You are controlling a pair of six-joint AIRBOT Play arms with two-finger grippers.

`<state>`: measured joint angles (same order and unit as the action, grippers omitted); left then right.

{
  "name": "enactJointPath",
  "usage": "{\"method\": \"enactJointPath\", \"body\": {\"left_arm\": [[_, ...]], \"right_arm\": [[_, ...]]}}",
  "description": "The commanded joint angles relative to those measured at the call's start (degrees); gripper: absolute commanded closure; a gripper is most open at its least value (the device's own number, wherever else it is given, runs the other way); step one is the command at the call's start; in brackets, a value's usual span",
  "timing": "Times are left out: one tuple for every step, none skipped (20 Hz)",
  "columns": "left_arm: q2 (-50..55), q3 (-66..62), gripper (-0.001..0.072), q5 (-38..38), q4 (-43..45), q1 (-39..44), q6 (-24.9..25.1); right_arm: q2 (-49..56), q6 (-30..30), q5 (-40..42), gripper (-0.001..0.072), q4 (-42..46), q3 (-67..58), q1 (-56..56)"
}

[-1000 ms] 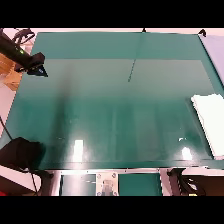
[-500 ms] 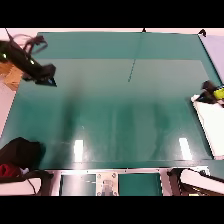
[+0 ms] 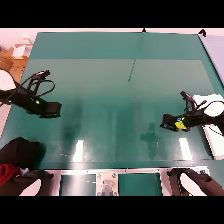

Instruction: Fold the shirts.

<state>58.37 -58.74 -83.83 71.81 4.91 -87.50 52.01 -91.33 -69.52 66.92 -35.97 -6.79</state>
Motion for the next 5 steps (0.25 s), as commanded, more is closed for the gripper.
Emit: {"method": "enactJointPath", "body": {"left_arm": [[-1.6,2.4,0.068,2.5,0.1,0.2,-0.1],[-1.6,2.4,0.068,3.1,0.1,0.2,-0.1],[-1.6,2.4,0.068,3.4,0.1,0.2,-0.1],[-1.6,2.4,0.068,3.3,0.1,0.2,-0.1],[-1.6,2.4,0.068,3.3,-0.3,0.2,-0.1]], "right_arm": [[-1.6,0.1,1.4,0.0696,-0.7,2.4,1.7],[-1.6,0.1,1.4,0.0696,-0.7,2.4,1.7],[-1.6,0.1,1.4,0.0697,-0.7,2.4,1.7],[-1.6,0.1,1.4,0.0696,-0.7,2.4,1.7],[-1.6,0.1,1.4,0.0696,-0.7,2.4,1.7]]}}
